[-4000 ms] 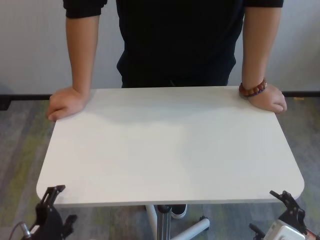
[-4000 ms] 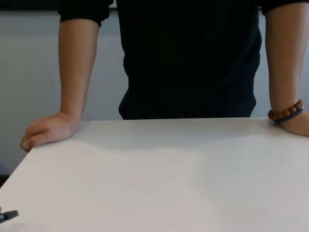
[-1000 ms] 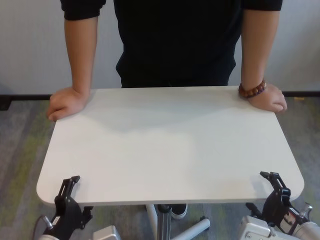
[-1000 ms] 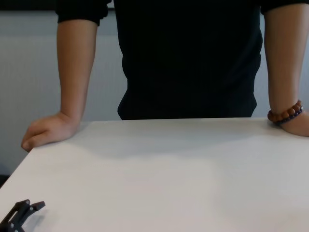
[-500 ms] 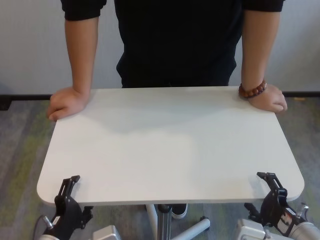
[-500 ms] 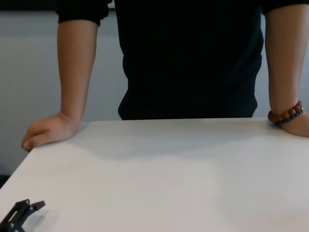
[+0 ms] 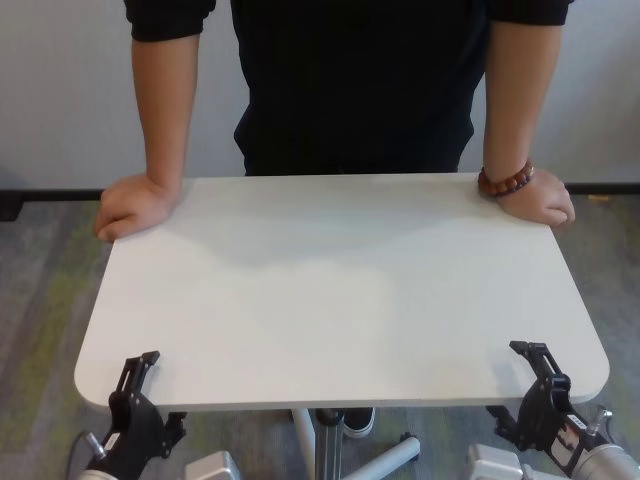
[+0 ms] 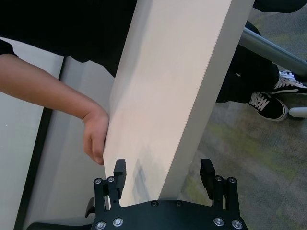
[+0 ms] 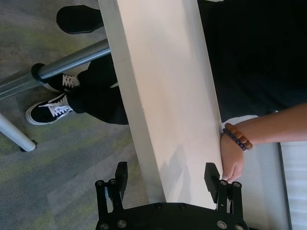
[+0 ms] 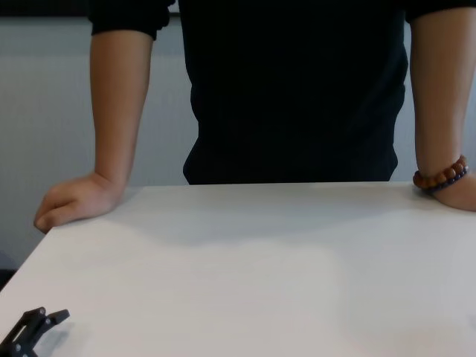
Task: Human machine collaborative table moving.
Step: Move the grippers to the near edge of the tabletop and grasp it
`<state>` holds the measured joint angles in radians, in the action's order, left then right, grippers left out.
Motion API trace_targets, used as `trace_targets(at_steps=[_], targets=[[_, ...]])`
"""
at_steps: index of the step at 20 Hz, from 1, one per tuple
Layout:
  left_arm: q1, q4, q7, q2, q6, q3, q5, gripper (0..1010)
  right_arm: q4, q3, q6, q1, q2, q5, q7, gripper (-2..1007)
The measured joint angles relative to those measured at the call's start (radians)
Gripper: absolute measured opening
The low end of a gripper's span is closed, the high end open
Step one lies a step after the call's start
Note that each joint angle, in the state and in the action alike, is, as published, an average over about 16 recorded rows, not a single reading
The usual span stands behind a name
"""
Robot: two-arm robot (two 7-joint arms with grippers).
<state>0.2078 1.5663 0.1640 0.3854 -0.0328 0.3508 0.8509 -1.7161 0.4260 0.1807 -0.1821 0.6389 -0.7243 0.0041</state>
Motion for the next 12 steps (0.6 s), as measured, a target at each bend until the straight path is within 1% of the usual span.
trace_targets(at_steps=[6, 12], targets=[[0.002, -0.004, -0.003, -0.008, 0.012, -0.009, 0.002, 1001, 0.003, -0.005, -0.003, 0.0, -0.011, -0.025, 0.0, 1005], [0.004, -0.005, -0.009, -0.014, 0.03, -0.016, -0.009, 1001, 0.007, -0.016, -0.009, -0.001, -0.024, -0.035, 0.003, 1005]])
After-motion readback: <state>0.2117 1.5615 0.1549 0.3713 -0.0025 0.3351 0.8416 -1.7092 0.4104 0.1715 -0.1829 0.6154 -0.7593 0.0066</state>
